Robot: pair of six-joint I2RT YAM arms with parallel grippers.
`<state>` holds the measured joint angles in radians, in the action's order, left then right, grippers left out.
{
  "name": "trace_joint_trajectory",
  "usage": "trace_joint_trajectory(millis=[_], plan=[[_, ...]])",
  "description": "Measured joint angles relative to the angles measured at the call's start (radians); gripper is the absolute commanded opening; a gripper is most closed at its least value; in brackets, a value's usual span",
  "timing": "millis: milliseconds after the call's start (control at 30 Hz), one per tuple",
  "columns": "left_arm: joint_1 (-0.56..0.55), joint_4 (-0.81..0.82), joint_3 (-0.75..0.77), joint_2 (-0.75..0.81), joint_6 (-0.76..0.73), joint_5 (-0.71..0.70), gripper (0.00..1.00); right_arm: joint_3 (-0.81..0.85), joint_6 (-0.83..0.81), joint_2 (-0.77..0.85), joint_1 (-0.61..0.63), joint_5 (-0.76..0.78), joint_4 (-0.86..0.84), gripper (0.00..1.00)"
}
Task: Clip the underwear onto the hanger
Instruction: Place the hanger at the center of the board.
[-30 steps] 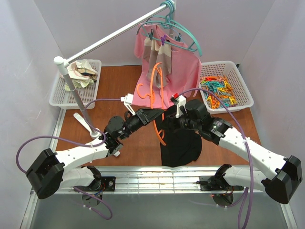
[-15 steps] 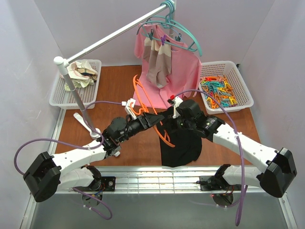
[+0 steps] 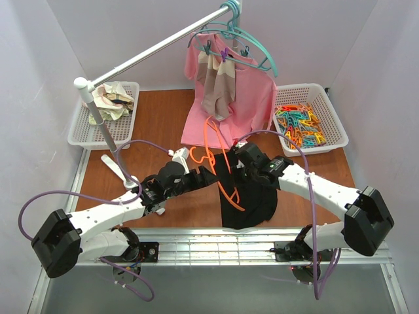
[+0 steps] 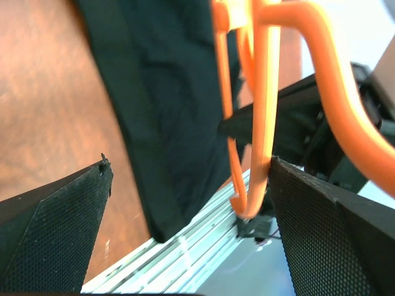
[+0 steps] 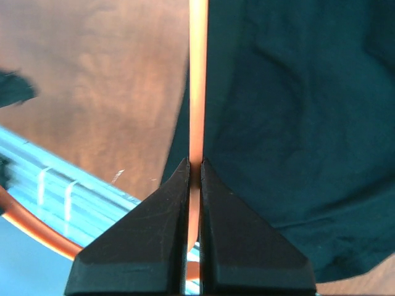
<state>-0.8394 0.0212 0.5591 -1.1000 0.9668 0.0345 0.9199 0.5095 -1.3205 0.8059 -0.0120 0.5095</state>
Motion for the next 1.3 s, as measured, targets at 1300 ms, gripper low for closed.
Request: trace_joint_trajectory(millis=[1300], plan=[[-0.001,-0.336,-0.031,0.001,-0.081,-0.079,0.94,0.024,0.331,-0.212,0.276,0.202,0.104,0.01]])
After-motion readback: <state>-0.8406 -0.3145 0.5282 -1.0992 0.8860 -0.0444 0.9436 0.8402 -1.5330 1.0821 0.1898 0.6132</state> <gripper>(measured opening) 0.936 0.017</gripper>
